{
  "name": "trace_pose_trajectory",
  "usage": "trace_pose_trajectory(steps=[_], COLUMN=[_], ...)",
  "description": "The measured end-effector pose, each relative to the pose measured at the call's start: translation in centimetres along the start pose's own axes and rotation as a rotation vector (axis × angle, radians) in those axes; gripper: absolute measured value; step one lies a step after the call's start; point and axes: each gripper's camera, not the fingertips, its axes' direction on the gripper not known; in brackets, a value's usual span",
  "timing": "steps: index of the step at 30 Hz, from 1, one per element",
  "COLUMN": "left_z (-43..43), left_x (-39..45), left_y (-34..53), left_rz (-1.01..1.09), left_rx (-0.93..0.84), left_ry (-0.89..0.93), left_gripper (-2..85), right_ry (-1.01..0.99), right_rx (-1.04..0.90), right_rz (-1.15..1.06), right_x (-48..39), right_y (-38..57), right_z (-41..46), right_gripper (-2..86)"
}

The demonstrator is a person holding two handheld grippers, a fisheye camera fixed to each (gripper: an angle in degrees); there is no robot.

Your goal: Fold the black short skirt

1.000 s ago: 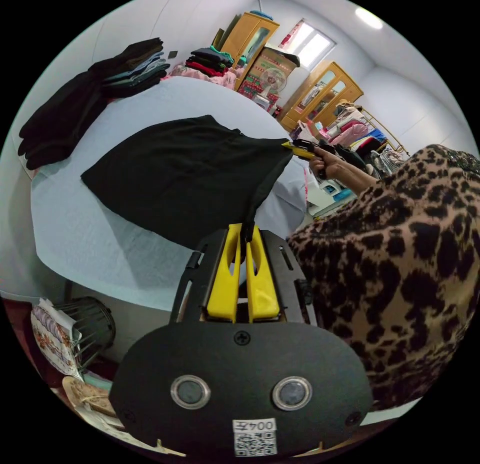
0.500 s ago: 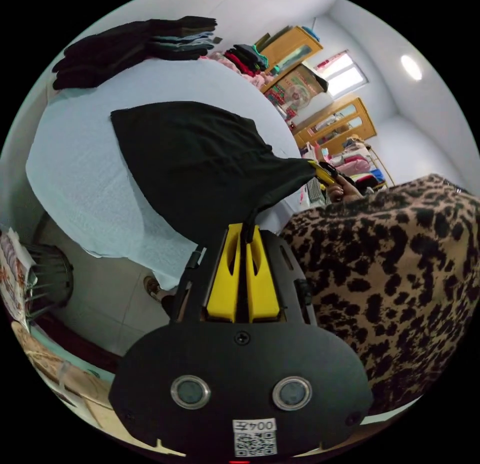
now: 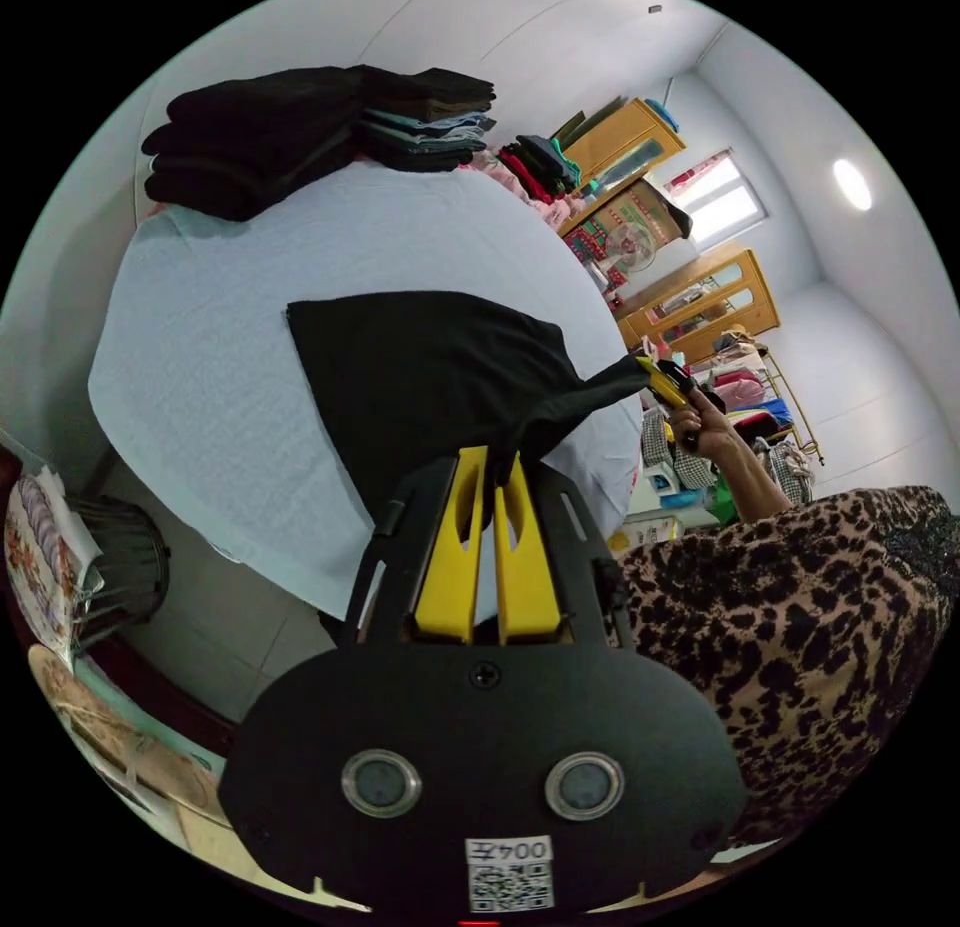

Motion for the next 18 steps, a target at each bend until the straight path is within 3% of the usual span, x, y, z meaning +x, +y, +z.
trace_pose_trajectory(steps=[18], left_z=[-0.4], left_x=[-12.3], left_y=[-15.8], left_rz=[0.007], left_rx=[-0.140], left_ry=[0.076], left_gripper=[0.0], right_ry=[0.145], right_rx=[0.127], right_rz=[0.094], right_x=[-5.3], right_y=[-4.3], right_z=[12.3], right_gripper=[0.9])
